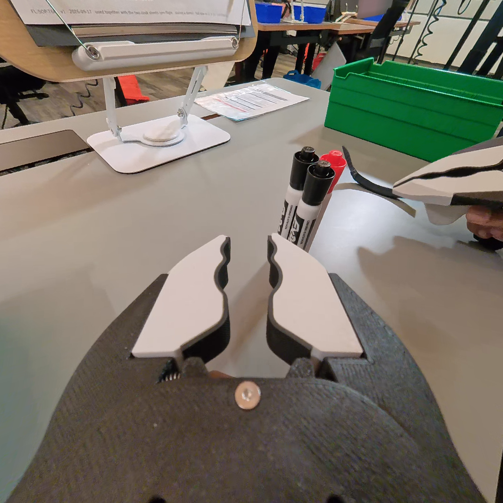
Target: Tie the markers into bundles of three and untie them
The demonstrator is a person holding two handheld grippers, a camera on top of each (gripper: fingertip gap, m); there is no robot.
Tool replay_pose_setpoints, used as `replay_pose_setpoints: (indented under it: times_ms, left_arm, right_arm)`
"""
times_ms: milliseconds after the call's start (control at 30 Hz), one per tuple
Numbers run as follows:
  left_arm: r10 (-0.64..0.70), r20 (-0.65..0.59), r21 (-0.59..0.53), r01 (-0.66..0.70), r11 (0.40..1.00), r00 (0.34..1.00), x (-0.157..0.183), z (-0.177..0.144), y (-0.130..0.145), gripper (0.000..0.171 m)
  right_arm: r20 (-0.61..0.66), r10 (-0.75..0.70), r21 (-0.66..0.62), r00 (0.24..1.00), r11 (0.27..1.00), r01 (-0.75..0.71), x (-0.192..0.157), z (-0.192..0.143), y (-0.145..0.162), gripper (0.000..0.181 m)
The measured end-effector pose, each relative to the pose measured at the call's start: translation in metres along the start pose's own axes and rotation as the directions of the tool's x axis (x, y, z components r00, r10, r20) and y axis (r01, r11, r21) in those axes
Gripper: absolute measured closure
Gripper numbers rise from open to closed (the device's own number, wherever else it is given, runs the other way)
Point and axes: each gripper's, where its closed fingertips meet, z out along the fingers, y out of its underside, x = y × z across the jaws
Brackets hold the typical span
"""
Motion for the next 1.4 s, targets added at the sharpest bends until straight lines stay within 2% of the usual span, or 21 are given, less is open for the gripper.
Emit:
replay_pose_setpoints:
  times_ms: [367,667,1067,1400]
  left_arm:
    - [0.000,0.001,-0.002,0.000,1.000,1.000,-0.0001,0.0007,0.0007,0.143]
    - [-0.009,0.000,-0.002,0.009,1.000,1.000,-0.0003,0.0009,0.0008,0.140]
    - [-0.028,0.014,0.013,0.028,1.000,0.999,-0.0025,0.0016,-0.0019,0.113]
    - [-0.073,0.001,0.020,0.073,0.997,0.997,-0.0029,0.0006,-0.0040,0.111]
  right_arm:
    - [0.087,0.179,0.023,0.980,0.983,-0.182,0.0103,-0.0031,-0.0016,0.162]
    - [0.102,0.125,0.022,0.987,0.992,-0.128,0.0026,-0.0029,-0.0021,0.154]
    - [0.134,0.149,0.023,0.980,0.988,-0.153,0.0022,-0.0033,-0.0026,0.144]
    - [0.163,0.159,0.023,0.974,0.986,-0.165,0.0008,-0.0035,-0.0032,0.131]
